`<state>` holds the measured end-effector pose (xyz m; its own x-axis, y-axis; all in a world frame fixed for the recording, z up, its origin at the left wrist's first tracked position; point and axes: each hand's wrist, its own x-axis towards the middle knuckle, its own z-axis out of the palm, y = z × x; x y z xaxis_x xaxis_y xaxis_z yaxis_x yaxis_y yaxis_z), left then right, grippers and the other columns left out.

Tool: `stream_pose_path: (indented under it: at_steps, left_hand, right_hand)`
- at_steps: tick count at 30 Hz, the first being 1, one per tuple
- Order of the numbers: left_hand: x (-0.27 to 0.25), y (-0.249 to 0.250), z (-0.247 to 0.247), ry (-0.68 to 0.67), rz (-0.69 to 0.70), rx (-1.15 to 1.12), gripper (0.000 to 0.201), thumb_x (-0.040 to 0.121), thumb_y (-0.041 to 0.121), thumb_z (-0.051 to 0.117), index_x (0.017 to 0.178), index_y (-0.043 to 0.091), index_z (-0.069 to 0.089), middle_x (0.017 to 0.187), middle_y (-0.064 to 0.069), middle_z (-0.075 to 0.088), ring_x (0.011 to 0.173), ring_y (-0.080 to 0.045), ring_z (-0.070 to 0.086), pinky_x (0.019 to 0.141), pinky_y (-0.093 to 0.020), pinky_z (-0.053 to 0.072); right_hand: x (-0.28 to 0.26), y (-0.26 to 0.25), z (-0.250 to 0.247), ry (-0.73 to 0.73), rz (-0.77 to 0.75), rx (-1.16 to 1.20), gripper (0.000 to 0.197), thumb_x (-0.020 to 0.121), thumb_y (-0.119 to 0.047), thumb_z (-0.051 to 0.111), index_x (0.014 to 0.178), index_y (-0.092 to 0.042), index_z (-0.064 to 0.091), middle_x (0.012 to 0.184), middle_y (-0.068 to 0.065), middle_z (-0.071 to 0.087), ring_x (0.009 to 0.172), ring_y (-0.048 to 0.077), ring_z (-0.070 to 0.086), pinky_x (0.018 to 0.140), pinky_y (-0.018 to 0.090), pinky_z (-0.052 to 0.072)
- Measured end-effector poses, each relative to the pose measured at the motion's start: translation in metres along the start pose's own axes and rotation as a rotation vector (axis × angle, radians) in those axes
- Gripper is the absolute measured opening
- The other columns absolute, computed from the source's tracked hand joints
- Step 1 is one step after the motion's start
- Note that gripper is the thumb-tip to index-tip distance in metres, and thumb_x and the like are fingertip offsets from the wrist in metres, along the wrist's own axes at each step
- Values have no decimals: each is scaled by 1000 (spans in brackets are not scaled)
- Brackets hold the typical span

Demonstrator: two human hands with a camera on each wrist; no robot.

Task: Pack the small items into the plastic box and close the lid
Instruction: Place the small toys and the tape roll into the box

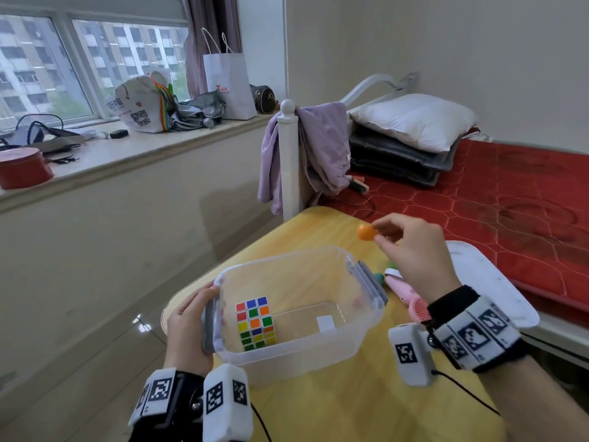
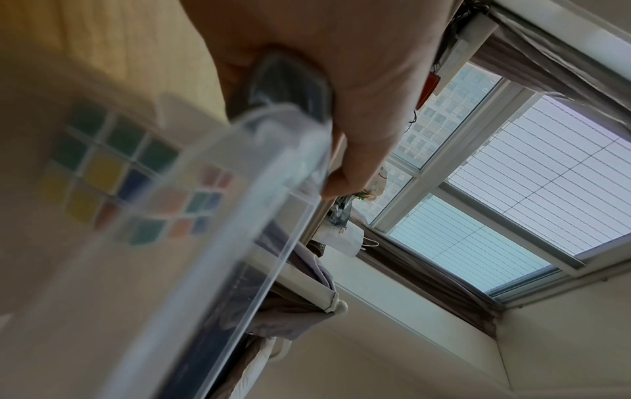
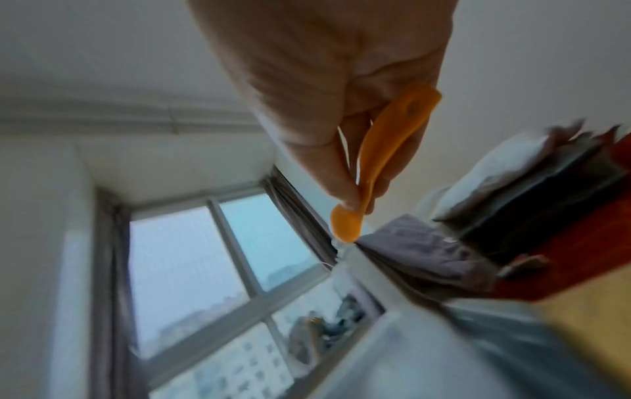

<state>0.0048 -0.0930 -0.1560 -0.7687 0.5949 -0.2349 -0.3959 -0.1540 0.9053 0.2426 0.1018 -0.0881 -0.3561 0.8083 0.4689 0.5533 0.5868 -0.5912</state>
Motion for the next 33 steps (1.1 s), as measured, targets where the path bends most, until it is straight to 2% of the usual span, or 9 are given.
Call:
stream_pose_path:
  at_steps: [2,5,8,12,16,20,23,26,33]
  left_hand:
    - [1,-1,0,-8,-2,-5,17,95,12,62,108,8,73,93,-11,70,79,-23,64,43,-20,52]
    - [4,-4,-4,-1,-3,-11,18,94,13,64,108,9,74,94,-11,70,81,-24,64,44,-20,52]
    - [7,-6,-4,0,-13,-20,25,92,15,65,114,5,73,83,-7,69,68,-18,66,43,-20,50]
    - [10,-7,-4,-15,-31,-24,28,91,14,66,116,4,73,65,1,67,48,-8,63,41,-19,48]
    - [12,-7,-8,-16,-9,-8,26,91,18,67,114,8,75,104,-18,74,84,-24,70,53,-26,55]
    - [8,-4,-4,-16,-1,11,24,93,14,65,113,7,74,100,-13,73,82,-23,67,45,-21,53]
    - [7,-2,-4,2,18,49,14,94,12,64,102,11,75,95,-12,70,75,-23,64,42,-20,52]
    - [7,1,-3,21,19,71,11,95,10,62,96,13,73,91,-11,68,71,-22,61,39,-19,50]
    - [5,3,1,44,-2,73,10,94,12,63,97,14,72,92,-9,67,76,-22,62,38,-18,50]
  right_hand:
    - [-5,-29,-11,-39,-56,167,17,84,-13,71,97,-23,75,86,-12,74,80,2,68,71,8,49]
    - [-16,-65,-1,-412,-58,489,19,84,-8,72,102,-10,74,90,-3,76,72,-7,66,65,7,48]
    - [-33,-81,37,-694,-41,539,21,84,-3,71,104,-3,74,84,-2,72,65,-8,62,62,8,47]
    - [-54,-81,74,-823,-129,426,23,85,-7,69,106,-10,76,100,1,77,92,6,72,81,13,53]
    - [-34,-68,53,-696,-115,428,20,87,-10,66,105,-13,76,102,-2,77,94,2,70,81,9,50]
    - [1,-29,12,-329,37,450,18,88,-6,65,99,-15,76,95,-4,78,85,-4,69,75,8,49]
    - [15,17,-4,-58,112,98,19,87,-8,64,93,-21,76,89,-8,76,83,3,69,76,12,52]
    - [10,56,3,-114,187,-301,22,88,-11,61,102,-22,74,104,-3,75,93,16,67,83,37,56]
    - [-2,95,37,-252,286,-396,41,85,-20,62,125,-14,62,116,9,69,108,27,64,87,39,54]
